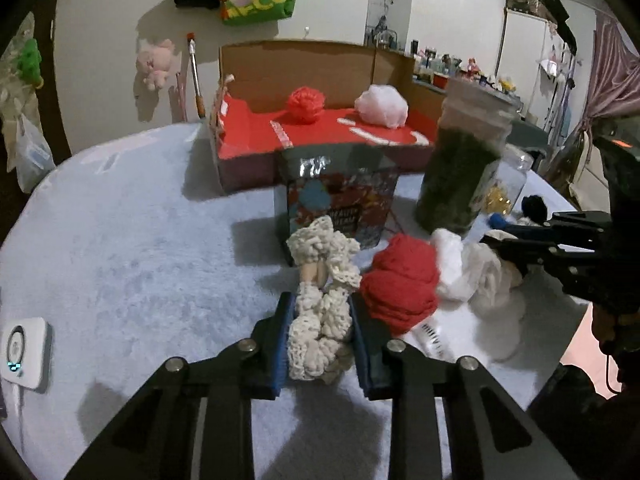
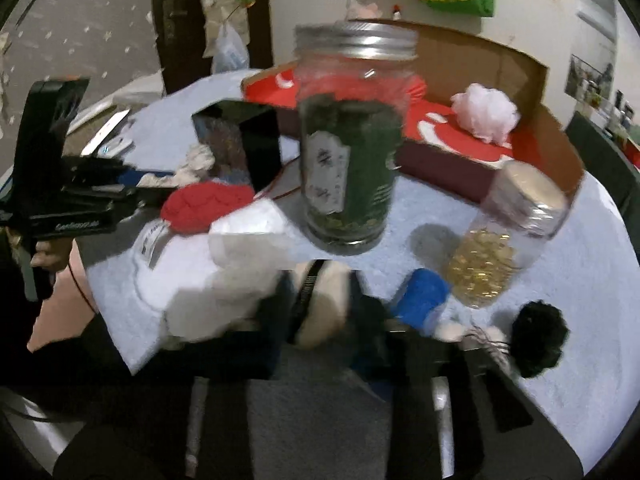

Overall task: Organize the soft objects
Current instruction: 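Grasp the cream crocheted scrunchie with the left gripper while the right grasps the makeup puff, then lift both held items and carry them over the red box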

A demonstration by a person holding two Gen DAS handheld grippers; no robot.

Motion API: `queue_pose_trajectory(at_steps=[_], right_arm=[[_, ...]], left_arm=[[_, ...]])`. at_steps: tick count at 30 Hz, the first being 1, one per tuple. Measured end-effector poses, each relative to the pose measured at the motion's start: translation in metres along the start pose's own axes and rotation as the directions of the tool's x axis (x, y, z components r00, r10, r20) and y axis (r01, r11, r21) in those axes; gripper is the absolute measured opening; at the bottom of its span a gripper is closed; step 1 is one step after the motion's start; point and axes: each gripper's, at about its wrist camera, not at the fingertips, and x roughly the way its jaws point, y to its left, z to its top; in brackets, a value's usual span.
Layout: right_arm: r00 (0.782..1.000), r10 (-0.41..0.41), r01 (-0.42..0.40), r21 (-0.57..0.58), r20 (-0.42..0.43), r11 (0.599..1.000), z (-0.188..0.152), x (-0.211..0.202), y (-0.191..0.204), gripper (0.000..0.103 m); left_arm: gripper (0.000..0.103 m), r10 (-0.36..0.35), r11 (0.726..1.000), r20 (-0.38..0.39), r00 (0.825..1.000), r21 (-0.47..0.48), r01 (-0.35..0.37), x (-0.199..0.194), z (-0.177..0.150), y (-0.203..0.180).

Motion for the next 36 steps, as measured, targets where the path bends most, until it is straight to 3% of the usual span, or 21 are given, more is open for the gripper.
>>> queue_pose_trajectory(at_steps=[3,9,20,36], right_arm=[[1.000,0.027,-0.028,0.035,0.014,0.999,0.000,-0.006,-0.006,0.014],[0.999,-0.002,-0.001,0.055,0.050,0.998,-0.001,-0.018,-0.011,0.013],[0.994,-0.054,0.035,0.183,0.098,0.982,-0.007,-0.037,-0.034,0.013],[0.994,-0.050,0.028,0.212,0.099,0.977,-0.011,-0.041,-0.047,0.013]], left_arm=[[0.028,0.009,1.000,0.039,0.999,0.016,-0.009,-0.015,0.003,-0.006],[0.028,-0.010,1.000,0.068,0.998,0.023,0.009,-0.026,0.018,-0.018],[0.028,-0.106,0.992,0.029,0.994,0.067,0.104,0.003,0.028,-0.068],[0.028,-0.104,0.993,0.007,0.995,0.063,0.103,0.010,0.030,-0.076]])
